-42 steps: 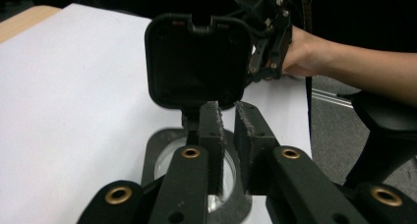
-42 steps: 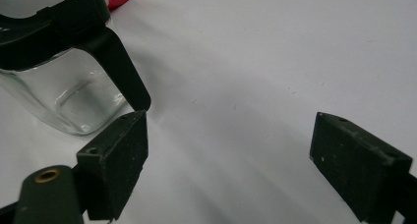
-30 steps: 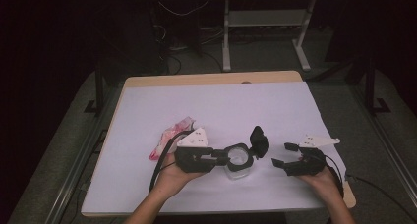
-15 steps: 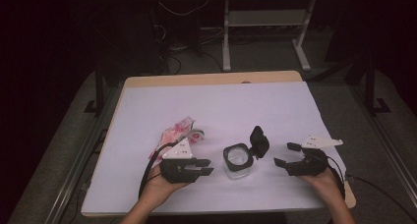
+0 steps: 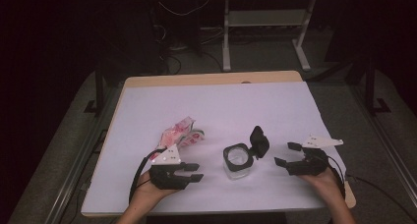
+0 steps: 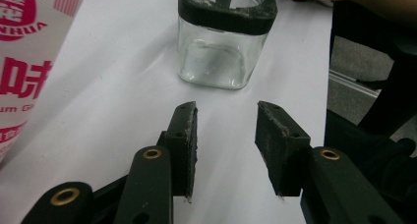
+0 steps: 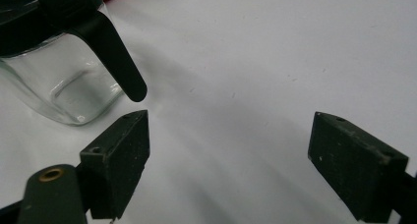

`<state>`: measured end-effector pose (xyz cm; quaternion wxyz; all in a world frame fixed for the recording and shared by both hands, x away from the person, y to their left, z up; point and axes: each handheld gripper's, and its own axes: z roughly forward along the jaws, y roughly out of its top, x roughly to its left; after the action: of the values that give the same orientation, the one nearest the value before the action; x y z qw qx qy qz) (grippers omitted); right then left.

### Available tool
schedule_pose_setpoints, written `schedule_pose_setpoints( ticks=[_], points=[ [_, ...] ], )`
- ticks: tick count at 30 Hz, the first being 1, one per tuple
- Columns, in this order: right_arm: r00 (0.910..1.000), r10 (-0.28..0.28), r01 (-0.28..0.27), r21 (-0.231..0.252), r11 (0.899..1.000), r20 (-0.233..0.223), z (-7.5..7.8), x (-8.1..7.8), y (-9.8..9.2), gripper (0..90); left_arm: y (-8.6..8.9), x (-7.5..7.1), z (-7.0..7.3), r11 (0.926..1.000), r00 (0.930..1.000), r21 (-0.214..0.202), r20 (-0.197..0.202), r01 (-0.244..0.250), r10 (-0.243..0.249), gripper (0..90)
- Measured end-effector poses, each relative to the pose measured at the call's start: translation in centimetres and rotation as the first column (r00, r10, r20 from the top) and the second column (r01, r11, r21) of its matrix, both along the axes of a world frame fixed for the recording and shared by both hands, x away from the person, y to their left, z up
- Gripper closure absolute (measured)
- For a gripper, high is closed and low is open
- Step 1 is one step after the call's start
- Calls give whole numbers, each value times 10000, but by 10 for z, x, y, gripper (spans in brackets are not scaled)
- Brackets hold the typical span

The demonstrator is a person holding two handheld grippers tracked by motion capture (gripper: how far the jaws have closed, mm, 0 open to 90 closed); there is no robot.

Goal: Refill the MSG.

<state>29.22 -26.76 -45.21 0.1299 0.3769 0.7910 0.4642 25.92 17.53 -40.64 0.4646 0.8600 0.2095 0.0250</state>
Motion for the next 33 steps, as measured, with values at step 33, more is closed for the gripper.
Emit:
schedule_pose_setpoints(
  ticks=[33],
  points=[
    [10000, -70, 70, 37, 10000, -6, 0, 1, 1, 155, 57, 24, 58, 9924, 9879, -304, 961, -1193, 1217, 545]
  ],
)
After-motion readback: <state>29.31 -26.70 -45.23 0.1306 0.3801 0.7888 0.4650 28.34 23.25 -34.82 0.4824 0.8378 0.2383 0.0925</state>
